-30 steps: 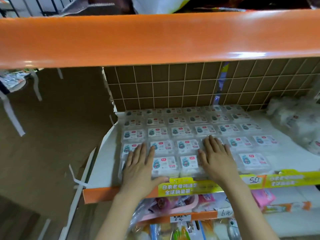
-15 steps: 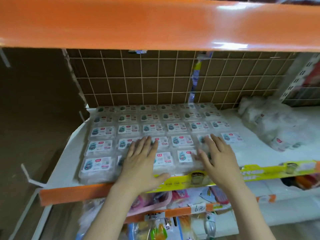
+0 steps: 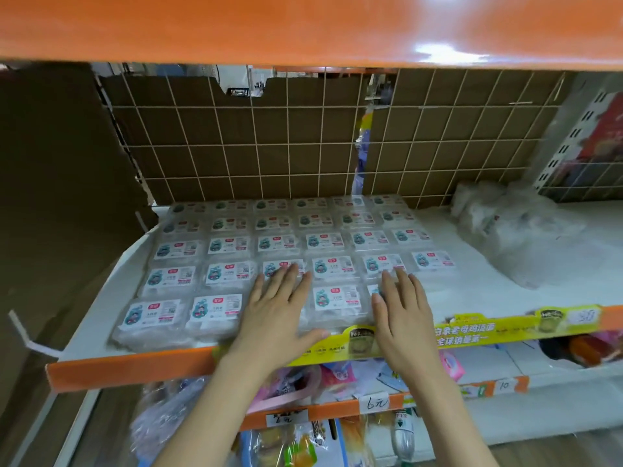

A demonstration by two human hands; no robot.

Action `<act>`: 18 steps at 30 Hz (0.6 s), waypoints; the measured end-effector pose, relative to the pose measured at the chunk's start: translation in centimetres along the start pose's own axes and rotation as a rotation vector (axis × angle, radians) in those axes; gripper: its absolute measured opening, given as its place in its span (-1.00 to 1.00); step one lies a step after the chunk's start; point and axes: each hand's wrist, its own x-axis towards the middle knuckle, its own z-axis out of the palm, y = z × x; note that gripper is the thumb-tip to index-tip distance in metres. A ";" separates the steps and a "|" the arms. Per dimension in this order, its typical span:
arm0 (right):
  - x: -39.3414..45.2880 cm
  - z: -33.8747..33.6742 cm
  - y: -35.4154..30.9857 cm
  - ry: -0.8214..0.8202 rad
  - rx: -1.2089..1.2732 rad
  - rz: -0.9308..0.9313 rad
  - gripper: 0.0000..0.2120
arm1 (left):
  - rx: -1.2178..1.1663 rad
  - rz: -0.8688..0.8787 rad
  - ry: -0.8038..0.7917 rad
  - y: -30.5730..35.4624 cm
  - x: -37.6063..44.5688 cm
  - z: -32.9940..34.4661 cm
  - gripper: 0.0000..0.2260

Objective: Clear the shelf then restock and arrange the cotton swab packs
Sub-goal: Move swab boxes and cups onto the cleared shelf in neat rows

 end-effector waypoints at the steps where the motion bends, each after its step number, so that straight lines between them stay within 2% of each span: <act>1: 0.0 0.0 -0.3 0.004 0.025 -0.004 -0.30 | 0.006 0.011 -0.002 0.3 0.2 0.1 -0.08; 5: -0.4 -0.4 -1.0 0.071 0.155 0.065 -0.36 | 0.029 0.040 0.017 0.6 1.1 0.5 -0.11; 10: -1.0 -0.4 -0.6 0.163 0.172 0.165 -0.41 | 0.040 0.075 0.001 0.8 1.2 0.2 -0.15; 13: -1.2 -0.5 -0.3 0.155 0.225 0.225 -0.39 | 0.031 0.083 -0.006 1.3 1.3 0.3 -0.19; 18: -1.1 -0.7 -0.2 0.130 0.238 0.219 -0.45 | 0.027 0.103 0.020 1.2 1.5 0.6 -0.11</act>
